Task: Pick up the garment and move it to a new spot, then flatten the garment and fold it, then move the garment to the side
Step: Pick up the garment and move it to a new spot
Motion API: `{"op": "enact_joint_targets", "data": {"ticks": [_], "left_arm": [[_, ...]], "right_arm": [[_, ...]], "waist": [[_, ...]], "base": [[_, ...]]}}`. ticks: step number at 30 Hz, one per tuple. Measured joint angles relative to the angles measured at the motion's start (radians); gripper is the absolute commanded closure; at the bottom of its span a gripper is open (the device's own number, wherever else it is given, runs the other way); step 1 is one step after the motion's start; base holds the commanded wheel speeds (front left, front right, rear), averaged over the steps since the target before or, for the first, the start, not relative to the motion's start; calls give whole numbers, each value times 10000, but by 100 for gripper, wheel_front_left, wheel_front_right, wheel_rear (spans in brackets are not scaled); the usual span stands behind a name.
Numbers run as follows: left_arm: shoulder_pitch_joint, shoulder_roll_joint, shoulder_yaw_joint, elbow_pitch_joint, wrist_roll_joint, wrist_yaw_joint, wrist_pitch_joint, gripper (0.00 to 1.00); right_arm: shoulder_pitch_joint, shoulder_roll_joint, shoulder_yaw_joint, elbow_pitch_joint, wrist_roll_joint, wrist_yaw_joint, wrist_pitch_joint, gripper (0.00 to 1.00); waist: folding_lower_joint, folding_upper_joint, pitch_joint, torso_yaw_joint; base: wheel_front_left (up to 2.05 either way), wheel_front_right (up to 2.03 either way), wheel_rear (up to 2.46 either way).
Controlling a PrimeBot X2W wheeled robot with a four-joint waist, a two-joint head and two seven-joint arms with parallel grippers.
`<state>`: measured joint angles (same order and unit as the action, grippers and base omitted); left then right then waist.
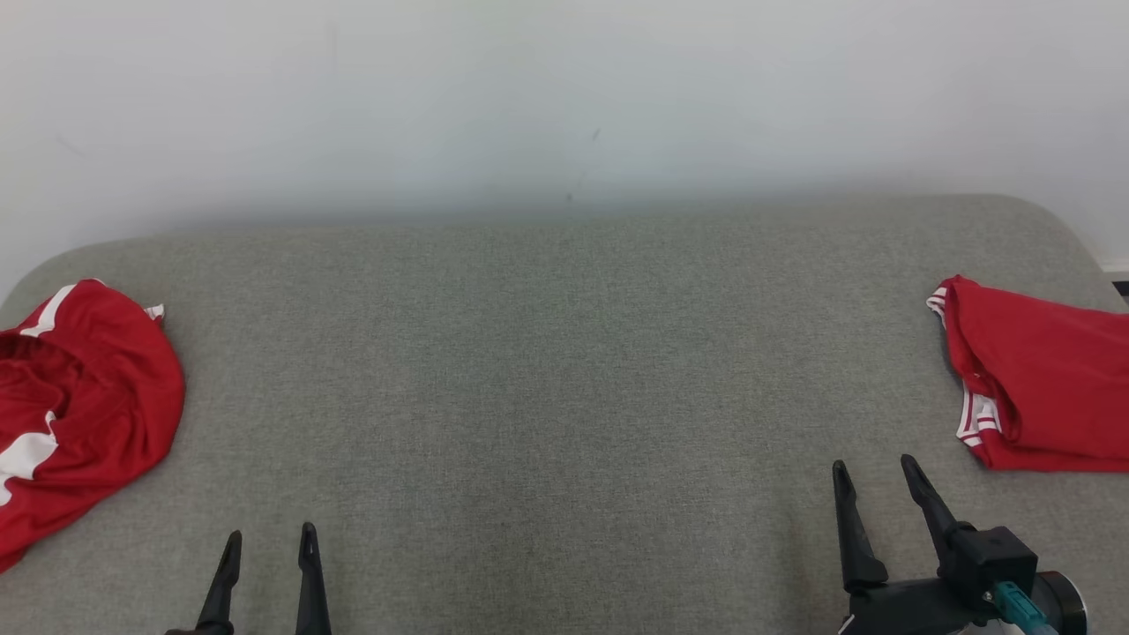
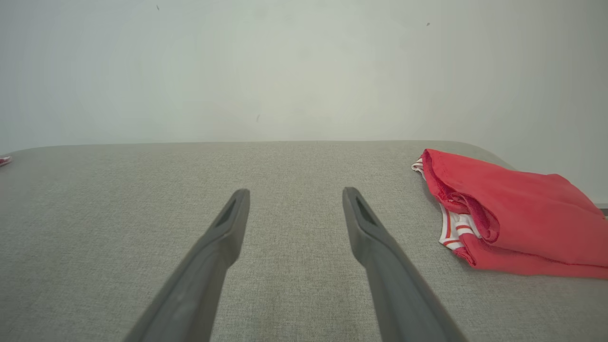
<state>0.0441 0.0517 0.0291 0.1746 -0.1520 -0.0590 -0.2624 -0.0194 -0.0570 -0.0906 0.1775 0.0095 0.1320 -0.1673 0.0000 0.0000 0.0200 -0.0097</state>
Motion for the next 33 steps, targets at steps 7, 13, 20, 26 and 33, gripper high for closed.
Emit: {"op": "enact_joint_targets", "data": {"ticks": [7, 13, 20, 26, 33], "left_arm": [[-54, -6, -107, 19, 42, -21, 0, 0], [31, -6, 35, -25, 293, 79, 0, 0], [141, -8, 313, -67, 362, 48, 0, 0], [295, -6, 481, -138, 395, 19, 0, 0], [371, -4, 734, -209, 391, 6, 0, 0]], "right_arm": [[287, 21, -263, -146, -58, 0, 42, 0], [317, 42, -161, -247, -48, 0, 174, 0], [353, 50, 111, -274, 82, 0, 238, 0], [337, 48, 391, -244, 259, 0, 274, 0], [219, 52, 734, -146, 337, 0, 307, 0]], "waist": [[0, 0, -13, 373], [0, 0, -38, 1083], [0, 0, -60, 2247], [0, 0, -84, 3378], [0, 0, -67, 4593]], "base": [[0, 0, 0], [0, 0, 0], [0, 0, 0], [0, 0, 0], [0, 0, 0]]}}
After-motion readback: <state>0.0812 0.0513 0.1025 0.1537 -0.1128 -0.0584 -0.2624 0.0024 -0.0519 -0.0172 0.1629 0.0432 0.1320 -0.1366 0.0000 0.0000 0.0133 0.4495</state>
